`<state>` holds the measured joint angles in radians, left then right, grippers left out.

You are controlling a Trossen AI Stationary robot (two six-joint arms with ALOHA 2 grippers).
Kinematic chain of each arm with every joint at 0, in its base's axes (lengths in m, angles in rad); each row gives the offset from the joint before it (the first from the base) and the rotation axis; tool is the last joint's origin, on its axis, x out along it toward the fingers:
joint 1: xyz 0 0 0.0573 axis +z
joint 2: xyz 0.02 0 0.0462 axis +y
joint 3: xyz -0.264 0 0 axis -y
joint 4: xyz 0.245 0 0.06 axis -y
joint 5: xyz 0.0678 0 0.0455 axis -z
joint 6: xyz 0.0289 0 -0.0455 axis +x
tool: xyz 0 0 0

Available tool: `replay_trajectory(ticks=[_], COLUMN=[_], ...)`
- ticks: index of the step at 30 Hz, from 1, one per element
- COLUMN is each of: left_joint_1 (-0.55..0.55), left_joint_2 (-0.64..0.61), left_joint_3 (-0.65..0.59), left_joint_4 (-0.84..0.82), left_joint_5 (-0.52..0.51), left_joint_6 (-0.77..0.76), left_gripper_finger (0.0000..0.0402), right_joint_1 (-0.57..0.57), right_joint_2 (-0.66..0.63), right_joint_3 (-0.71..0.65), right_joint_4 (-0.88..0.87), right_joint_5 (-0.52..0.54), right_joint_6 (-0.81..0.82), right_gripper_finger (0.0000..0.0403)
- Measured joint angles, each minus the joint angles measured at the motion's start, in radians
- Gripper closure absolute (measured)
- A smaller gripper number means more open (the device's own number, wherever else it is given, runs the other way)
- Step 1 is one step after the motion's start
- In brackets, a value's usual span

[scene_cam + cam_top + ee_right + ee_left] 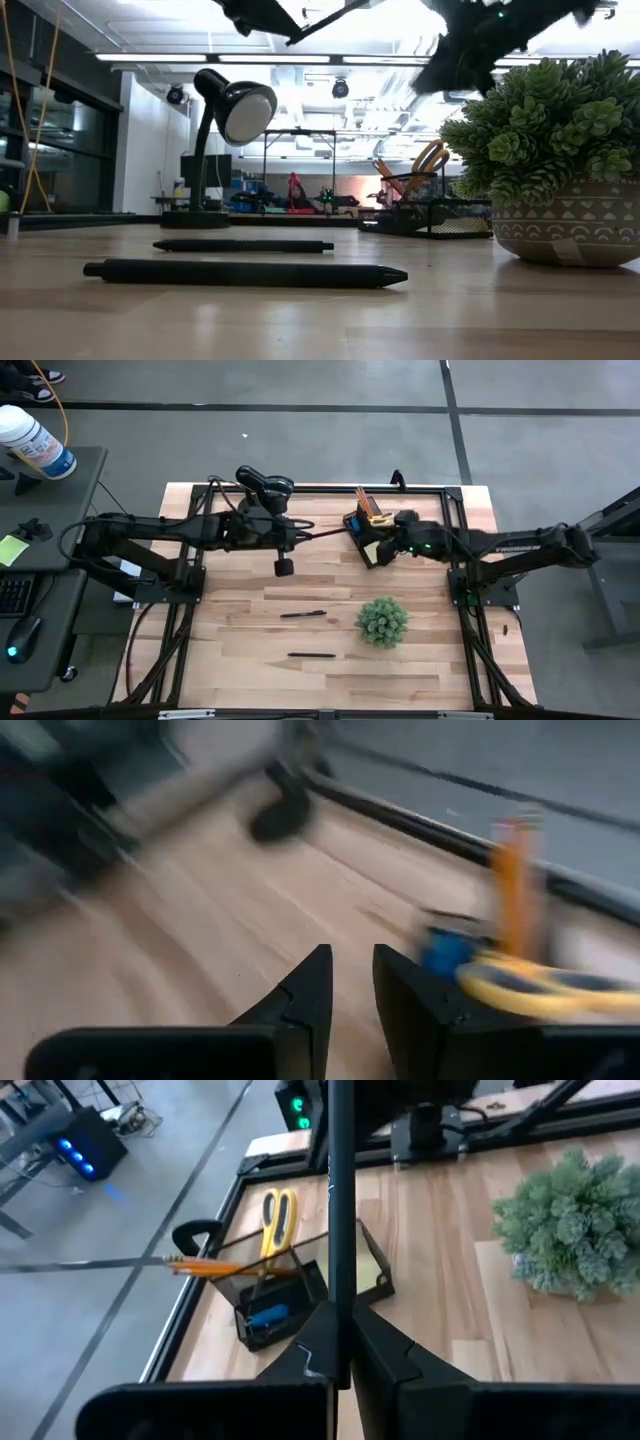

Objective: Pick and place office supplies into organizer
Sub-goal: Put the middle black pen into the desk organizer

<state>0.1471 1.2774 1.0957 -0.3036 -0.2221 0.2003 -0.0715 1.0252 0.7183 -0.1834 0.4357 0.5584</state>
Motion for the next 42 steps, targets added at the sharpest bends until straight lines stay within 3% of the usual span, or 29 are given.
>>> replay_trajectory(ticks=[5, 9, 14, 20, 24, 32, 42], left_joint_1=[0.007, 0.027, 0.058, 0.058, 0.056, 0.056, 0.056], left_joint_2=[0.0, 0.0, 0.0, 0.0, 0.0, 0.0, 0.0], left_joint_3=[0.03, 0.049, 0.077, 0.086, 0.086, 0.086, 0.086], left_joint_4=[0.009, 0.02, 0.026, 0.024, 0.023, 0.023, 0.024], left_joint_5=[0.004, 0.032, 0.058, 0.054, 0.053, 0.047, 0.052], left_joint_6=[0.001, -0.021, -0.024, -0.024, -0.024, -0.023, -0.022], left_gripper_finger=[0.0401, 0.0401, 0.0401, 0.0401, 0.0401, 0.0402, 0.0401], right_joint_1=[0.0, -0.002, -0.007, -0.011, -0.029, -0.064, -0.085], right_joint_2=[-0.007, 0.045, 0.124, 0.229, 0.281, 0.34, 0.351], right_joint_3=[-0.25, -0.298, -0.254, -0.12, -0.031, 0.052, 0.107], right_joint_4=[0.777, 1.013, 1.073, 1.08, 1.08, 1.063, 1.054], right_joint_5=[-0.055, -0.057, -0.141, -0.169, -0.275, -0.389, -0.416], right_joint_6=[-0.06, -0.222, -0.297, -0.323, -0.308, -0.26, -0.27], right_gripper_finger=[0.0329, 0.0327, 0.0299, 0.0228, 0.0204, 0.0216, 0.0242])
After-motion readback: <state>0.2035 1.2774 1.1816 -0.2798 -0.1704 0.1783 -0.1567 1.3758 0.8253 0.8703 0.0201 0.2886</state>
